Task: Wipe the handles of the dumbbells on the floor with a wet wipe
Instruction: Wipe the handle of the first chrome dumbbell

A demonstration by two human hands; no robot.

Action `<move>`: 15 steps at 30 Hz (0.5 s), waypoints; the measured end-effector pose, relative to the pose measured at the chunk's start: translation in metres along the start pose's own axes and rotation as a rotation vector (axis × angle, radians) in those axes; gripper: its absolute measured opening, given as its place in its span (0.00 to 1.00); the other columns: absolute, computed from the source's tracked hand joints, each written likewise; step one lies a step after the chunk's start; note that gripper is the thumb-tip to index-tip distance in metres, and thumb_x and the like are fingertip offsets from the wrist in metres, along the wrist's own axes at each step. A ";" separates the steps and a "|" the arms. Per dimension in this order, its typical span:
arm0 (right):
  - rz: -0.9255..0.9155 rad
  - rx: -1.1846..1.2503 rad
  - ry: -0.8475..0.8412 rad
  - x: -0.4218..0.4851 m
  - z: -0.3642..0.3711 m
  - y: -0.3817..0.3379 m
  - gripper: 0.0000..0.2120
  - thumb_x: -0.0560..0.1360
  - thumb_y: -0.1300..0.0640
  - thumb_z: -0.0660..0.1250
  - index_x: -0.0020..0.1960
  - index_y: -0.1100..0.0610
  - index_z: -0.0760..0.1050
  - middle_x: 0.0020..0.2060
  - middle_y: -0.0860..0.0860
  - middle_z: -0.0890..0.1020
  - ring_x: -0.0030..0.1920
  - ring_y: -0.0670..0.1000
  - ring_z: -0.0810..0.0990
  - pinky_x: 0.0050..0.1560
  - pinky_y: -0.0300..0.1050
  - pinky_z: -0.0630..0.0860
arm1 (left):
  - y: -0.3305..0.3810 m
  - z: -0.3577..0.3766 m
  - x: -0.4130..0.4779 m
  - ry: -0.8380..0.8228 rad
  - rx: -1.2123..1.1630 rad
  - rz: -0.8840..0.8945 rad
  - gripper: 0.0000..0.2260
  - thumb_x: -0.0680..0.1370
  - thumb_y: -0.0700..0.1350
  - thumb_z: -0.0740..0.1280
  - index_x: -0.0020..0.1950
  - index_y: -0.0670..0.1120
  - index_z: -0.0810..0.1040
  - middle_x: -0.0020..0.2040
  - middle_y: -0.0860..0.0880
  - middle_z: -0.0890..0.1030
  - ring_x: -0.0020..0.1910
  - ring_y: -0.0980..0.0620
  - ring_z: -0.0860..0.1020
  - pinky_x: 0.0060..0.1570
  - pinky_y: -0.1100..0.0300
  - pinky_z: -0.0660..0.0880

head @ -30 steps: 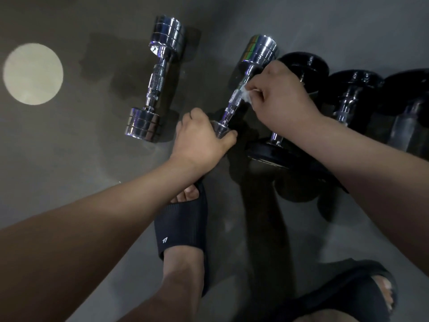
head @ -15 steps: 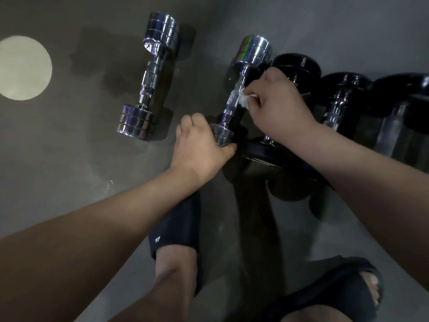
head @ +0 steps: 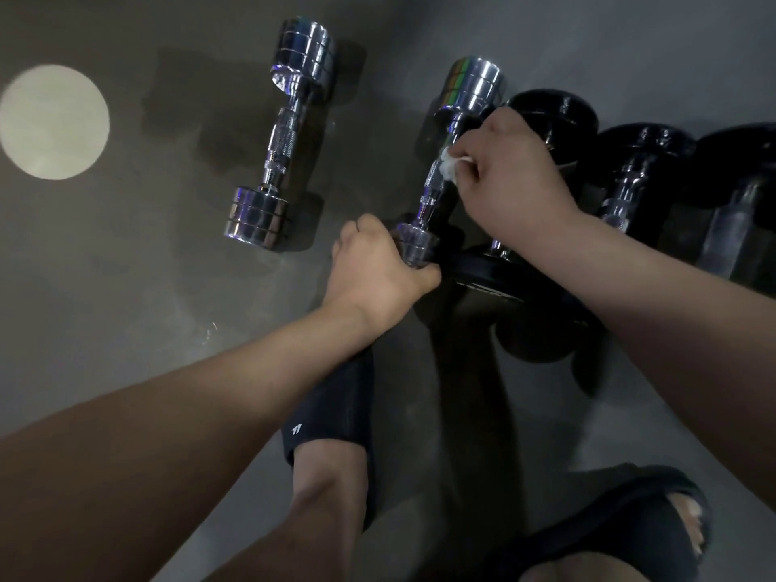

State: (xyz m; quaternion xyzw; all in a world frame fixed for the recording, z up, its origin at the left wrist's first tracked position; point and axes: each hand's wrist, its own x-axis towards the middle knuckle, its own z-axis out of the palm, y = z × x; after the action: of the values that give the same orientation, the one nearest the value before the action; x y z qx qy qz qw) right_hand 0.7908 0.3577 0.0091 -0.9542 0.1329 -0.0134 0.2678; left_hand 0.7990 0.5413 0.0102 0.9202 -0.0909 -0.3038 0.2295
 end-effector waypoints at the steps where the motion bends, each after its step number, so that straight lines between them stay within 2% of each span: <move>1: 0.003 0.020 0.009 0.001 0.001 -0.001 0.10 0.78 0.62 0.64 0.53 0.63 0.82 0.52 0.60 0.76 0.46 0.47 0.73 0.47 0.20 0.62 | -0.001 -0.001 -0.001 0.003 -0.003 0.009 0.33 0.66 0.59 0.77 0.63 0.43 0.72 0.60 0.44 0.73 0.64 0.43 0.72 0.65 0.54 0.70; 3: 0.028 0.037 0.008 0.006 0.003 -0.003 0.10 0.79 0.62 0.63 0.55 0.64 0.82 0.55 0.60 0.76 0.47 0.44 0.72 0.47 0.16 0.60 | -0.003 -0.002 -0.001 -0.009 -0.002 0.023 0.33 0.67 0.60 0.76 0.64 0.43 0.72 0.61 0.45 0.72 0.64 0.43 0.71 0.65 0.55 0.70; 5: 0.035 0.043 -0.005 0.009 0.008 -0.004 0.11 0.80 0.62 0.63 0.55 0.63 0.82 0.56 0.59 0.76 0.48 0.47 0.76 0.49 0.19 0.62 | -0.005 -0.003 0.000 -0.032 0.001 0.024 0.33 0.67 0.60 0.76 0.64 0.43 0.72 0.61 0.45 0.72 0.64 0.43 0.71 0.65 0.55 0.70; 8: -0.112 -0.009 -0.110 0.005 0.012 -0.005 0.10 0.78 0.60 0.66 0.52 0.62 0.84 0.52 0.60 0.78 0.49 0.57 0.80 0.51 0.37 0.70 | -0.007 -0.006 0.003 -0.042 -0.001 0.025 0.32 0.67 0.61 0.76 0.63 0.44 0.73 0.60 0.45 0.73 0.62 0.44 0.73 0.64 0.53 0.72; 11: -0.245 -0.023 -0.220 0.006 0.004 -0.003 0.10 0.77 0.58 0.67 0.54 0.61 0.85 0.50 0.60 0.79 0.48 0.59 0.81 0.52 0.51 0.78 | -0.009 -0.007 0.005 -0.046 0.012 0.032 0.32 0.67 0.62 0.76 0.62 0.45 0.74 0.59 0.45 0.74 0.61 0.45 0.74 0.63 0.53 0.73; 12: -0.234 -0.040 -0.213 0.011 0.003 -0.001 0.11 0.78 0.58 0.67 0.55 0.60 0.85 0.51 0.60 0.79 0.49 0.60 0.81 0.54 0.52 0.78 | -0.010 -0.007 0.005 -0.045 0.015 0.037 0.32 0.67 0.62 0.76 0.61 0.45 0.74 0.59 0.45 0.74 0.61 0.45 0.74 0.62 0.53 0.73; 15: -0.101 -0.072 -0.107 0.025 0.005 0.005 0.12 0.79 0.58 0.64 0.56 0.60 0.84 0.54 0.62 0.79 0.54 0.61 0.80 0.56 0.42 0.72 | -0.010 -0.007 0.004 -0.030 0.022 0.054 0.32 0.67 0.64 0.76 0.61 0.45 0.74 0.59 0.45 0.74 0.60 0.45 0.75 0.61 0.51 0.74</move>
State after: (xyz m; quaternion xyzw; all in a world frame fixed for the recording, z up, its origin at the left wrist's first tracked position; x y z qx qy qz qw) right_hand 0.8138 0.3492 0.0014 -0.9680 0.0705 0.0289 0.2392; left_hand 0.8068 0.5518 0.0080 0.9153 -0.1225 -0.3102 0.2259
